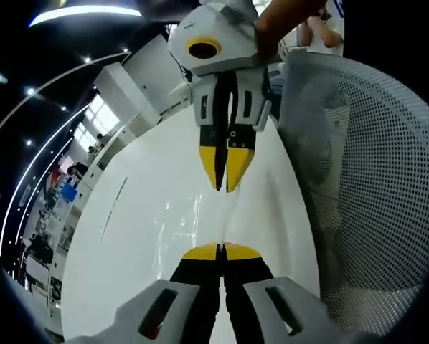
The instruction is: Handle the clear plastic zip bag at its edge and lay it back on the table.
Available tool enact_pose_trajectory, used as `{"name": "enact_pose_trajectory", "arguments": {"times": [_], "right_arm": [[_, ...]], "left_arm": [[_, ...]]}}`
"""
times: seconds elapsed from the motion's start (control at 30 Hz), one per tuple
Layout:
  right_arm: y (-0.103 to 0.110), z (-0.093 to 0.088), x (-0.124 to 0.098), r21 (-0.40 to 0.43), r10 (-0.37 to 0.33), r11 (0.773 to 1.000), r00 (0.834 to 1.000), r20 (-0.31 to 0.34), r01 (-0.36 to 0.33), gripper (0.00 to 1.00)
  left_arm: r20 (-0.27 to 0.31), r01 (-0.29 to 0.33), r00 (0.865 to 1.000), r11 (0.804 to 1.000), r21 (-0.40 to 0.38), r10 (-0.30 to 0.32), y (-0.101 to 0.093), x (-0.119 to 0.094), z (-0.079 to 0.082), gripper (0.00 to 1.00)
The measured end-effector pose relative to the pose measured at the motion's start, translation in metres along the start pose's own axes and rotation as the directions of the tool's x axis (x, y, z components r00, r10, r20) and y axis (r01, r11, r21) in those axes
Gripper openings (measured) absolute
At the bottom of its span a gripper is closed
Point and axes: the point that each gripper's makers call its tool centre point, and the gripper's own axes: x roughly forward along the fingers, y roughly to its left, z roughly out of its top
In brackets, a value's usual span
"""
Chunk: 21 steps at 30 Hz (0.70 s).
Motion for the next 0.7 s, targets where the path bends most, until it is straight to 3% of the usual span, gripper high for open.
{"name": "enact_pose_trajectory", "arguments": {"times": [0.13, 0.23, 0.27, 0.33, 0.4, 0.47, 0.57, 0.6, 0.63, 0.67, 0.7], "right_arm": [[0.001, 0.0, 0.001, 0.009, 0.006, 1.0, 1.0, 0.0, -0.006, 0.0], [-0.003, 0.0, 0.004, 0.025, -0.018, 1.0, 1.0, 0.002, 0.018, 0.0], [-0.007, 0.0, 0.005, 0.041, -0.042, 0.998, 0.999, -0.006, 0.043, 0.0], [-0.011, -0.002, 0.006, 0.06, -0.065, 0.996, 0.998, -0.007, 0.065, 0.0], [-0.015, -0.002, 0.005, 0.073, -0.085, 0.994, 0.996, -0.005, 0.085, 0.0], [-0.02, -0.002, 0.006, 0.084, -0.103, 0.991, 0.995, -0.004, 0.103, 0.0], [-0.025, 0.0, 0.004, 0.095, -0.131, 0.987, 0.991, 0.0, 0.13, 0.0], [-0.026, 0.0, 0.004, 0.101, -0.136, 0.986, 0.991, 0.005, 0.134, 0.0], [-0.028, 0.002, 0.004, 0.11, -0.143, 0.984, 0.99, 0.012, 0.141, 0.0], [-0.029, 0.003, 0.004, 0.115, -0.148, 0.983, 0.989, 0.015, 0.145, 0.0], [-0.03, 0.004, 0.003, 0.121, -0.152, 0.981, 0.988, 0.018, 0.149, 0.0]], "left_arm": [[0.008, -0.024, 1.0, 1.0, -0.013, 0.024, 0.005, -0.001, 0.002, 0.0], [0.006, -0.057, 0.998, 0.992, -0.116, 0.059, 0.01, -0.001, 0.002, 0.0], [0.012, -0.067, 0.997, 0.97, -0.232, 0.071, 0.013, -0.001, 0.001, 0.04], [0.025, -0.112, 0.992, 0.939, -0.325, 0.127, 0.022, -0.004, 0.001, 0.18], [0.01, -0.143, 0.987, 0.918, -0.371, 0.158, 0.027, -0.008, -0.001, 0.29], [0.002, -0.192, 0.977, 0.888, -0.419, 0.212, 0.035, -0.012, -0.004, 0.32], [-0.015, -0.205, 0.973, 0.833, -0.513, 0.23, 0.038, -0.014, -0.009, 0.37], [-0.019, -0.204, 0.973, 0.812, -0.546, 0.231, 0.037, -0.014, -0.01, 0.37], [-0.017, -0.183, 0.976, 0.772, -0.609, 0.219, 0.034, -0.012, -0.009, 0.35], [-0.013, -0.166, 0.978, 0.745, -0.646, 0.207, 0.031, -0.01, -0.009, 0.33], [-0.011, -0.157, 0.98, 0.732, -0.663, 0.201, 0.03, -0.009, -0.008, 0.31]]}}
